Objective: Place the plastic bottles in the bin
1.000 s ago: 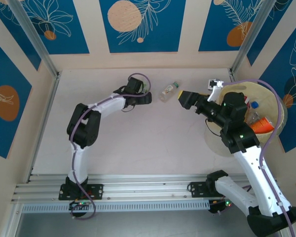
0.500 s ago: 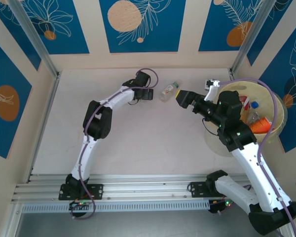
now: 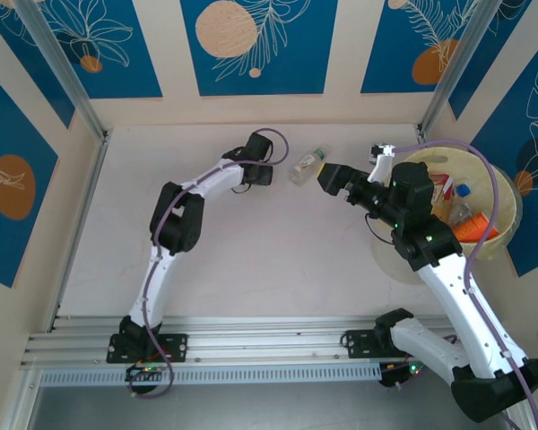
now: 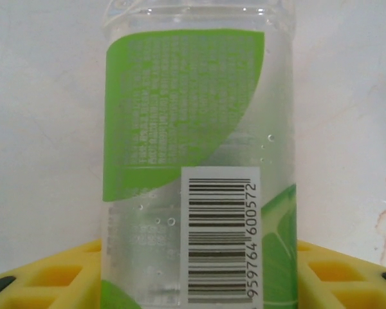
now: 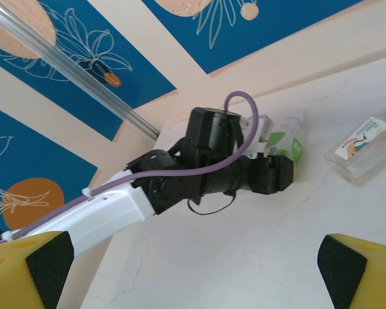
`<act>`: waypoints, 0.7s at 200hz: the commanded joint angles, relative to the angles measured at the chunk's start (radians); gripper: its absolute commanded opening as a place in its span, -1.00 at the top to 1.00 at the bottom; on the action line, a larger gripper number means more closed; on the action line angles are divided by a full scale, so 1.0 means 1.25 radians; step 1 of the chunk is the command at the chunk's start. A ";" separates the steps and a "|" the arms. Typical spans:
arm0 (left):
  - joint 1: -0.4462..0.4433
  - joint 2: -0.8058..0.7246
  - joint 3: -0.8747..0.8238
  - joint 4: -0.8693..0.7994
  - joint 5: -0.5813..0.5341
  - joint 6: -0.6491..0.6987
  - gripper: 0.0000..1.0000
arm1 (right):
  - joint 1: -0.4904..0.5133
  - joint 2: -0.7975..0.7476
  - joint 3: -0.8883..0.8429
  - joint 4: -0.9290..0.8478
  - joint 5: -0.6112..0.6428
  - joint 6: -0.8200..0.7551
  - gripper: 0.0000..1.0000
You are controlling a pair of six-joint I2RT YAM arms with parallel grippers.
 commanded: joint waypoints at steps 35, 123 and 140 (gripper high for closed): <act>0.001 -0.276 -0.330 0.241 0.148 -0.006 0.35 | 0.006 0.034 0.038 -0.025 0.066 -0.003 -0.99; -0.146 -0.756 -0.865 0.719 0.356 0.047 0.47 | 0.005 0.174 0.079 0.067 -0.063 0.067 -0.99; -0.176 -0.805 -0.893 0.724 0.352 0.070 0.46 | 0.005 0.209 0.093 0.094 -0.110 0.082 -0.99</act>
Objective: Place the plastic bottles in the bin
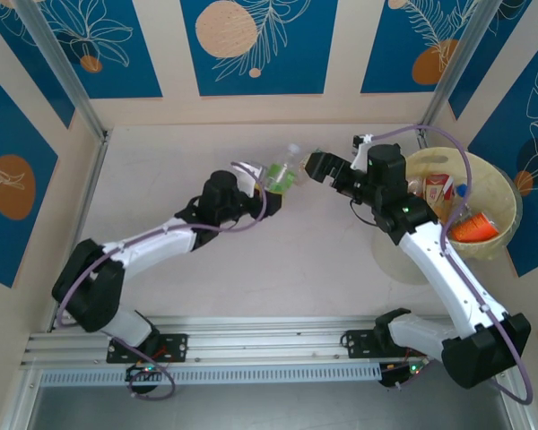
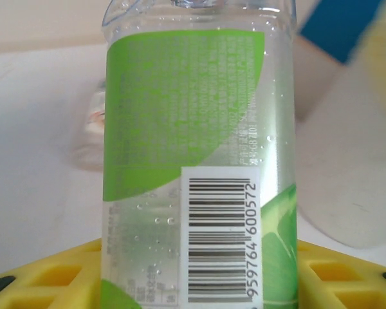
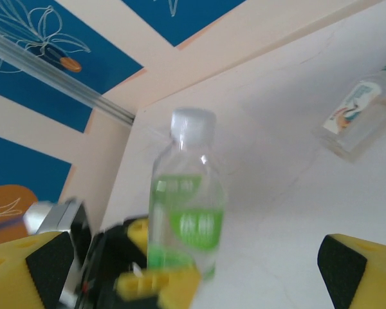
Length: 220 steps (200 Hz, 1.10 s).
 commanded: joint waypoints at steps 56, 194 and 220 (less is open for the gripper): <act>-0.067 -0.101 -0.039 0.079 0.046 0.085 0.44 | 0.035 0.131 0.111 0.005 -0.145 0.006 -0.99; -0.070 -0.072 -0.029 0.102 0.047 0.060 -1.00 | -0.127 -0.131 0.303 -0.401 0.270 -0.272 -0.03; -0.068 -0.075 -0.045 0.099 0.008 0.066 -1.00 | -0.284 -0.186 0.332 -0.466 0.363 -0.321 -0.03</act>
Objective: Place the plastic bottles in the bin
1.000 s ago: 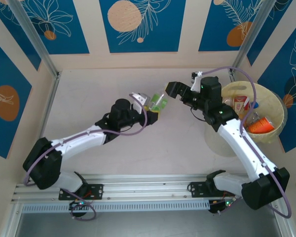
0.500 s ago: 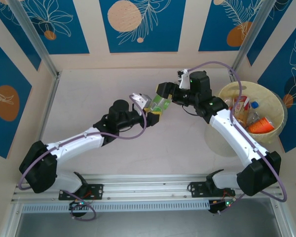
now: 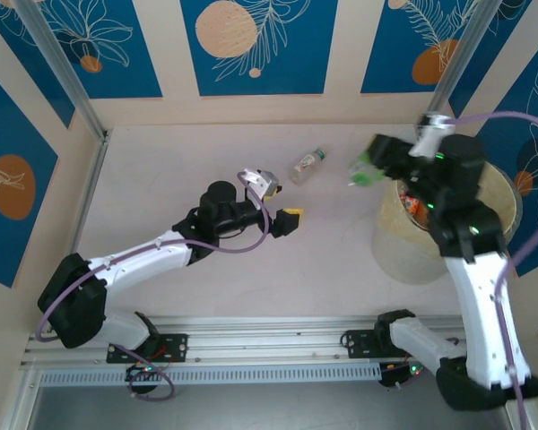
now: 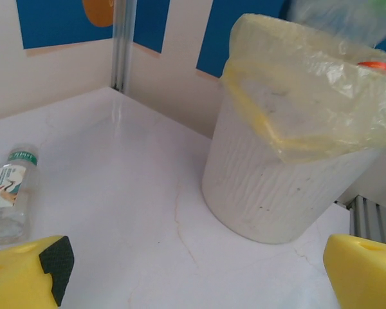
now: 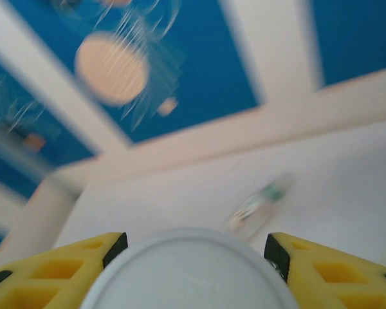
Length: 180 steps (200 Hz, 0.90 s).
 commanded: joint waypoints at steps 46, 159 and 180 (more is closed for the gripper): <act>0.006 -0.005 -0.024 0.014 -0.076 0.003 -1.00 | -0.278 0.048 0.114 -0.314 0.198 -0.159 0.02; 0.010 0.030 0.008 -0.019 -0.090 -0.027 -1.00 | -0.444 0.285 0.272 -0.505 0.297 -0.166 -0.50; 0.010 0.030 0.008 -0.019 -0.089 -0.031 -1.00 | -0.466 0.316 0.298 -0.481 0.246 -0.170 -0.93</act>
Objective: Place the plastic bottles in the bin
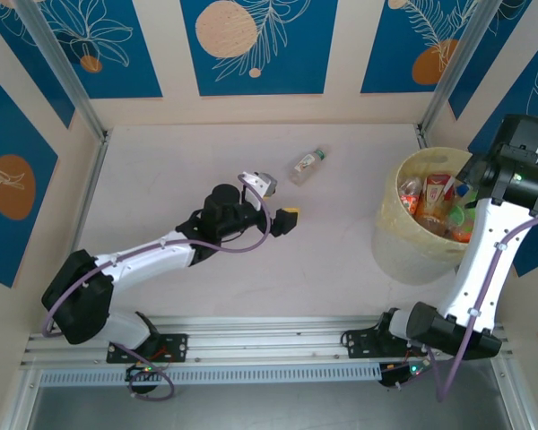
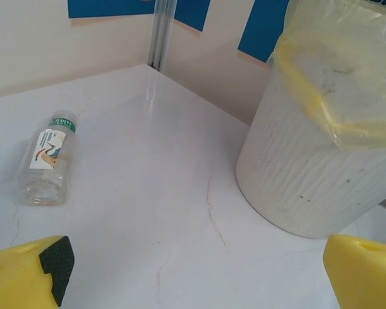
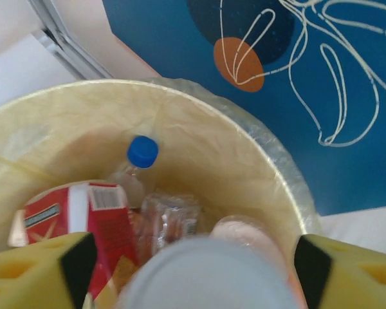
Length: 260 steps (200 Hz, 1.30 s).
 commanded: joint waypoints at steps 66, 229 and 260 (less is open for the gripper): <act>0.007 0.014 0.021 -0.011 -0.023 -0.024 -1.00 | 0.021 -0.022 0.000 0.045 -0.195 0.020 -0.99; 0.008 0.032 0.052 -0.051 -0.018 -0.056 -1.00 | 0.091 -0.124 -0.181 0.174 -0.205 0.090 -0.99; 0.009 0.036 0.060 -0.065 -0.041 -0.058 -1.00 | 0.146 -0.188 -0.193 0.145 -0.268 0.114 -0.99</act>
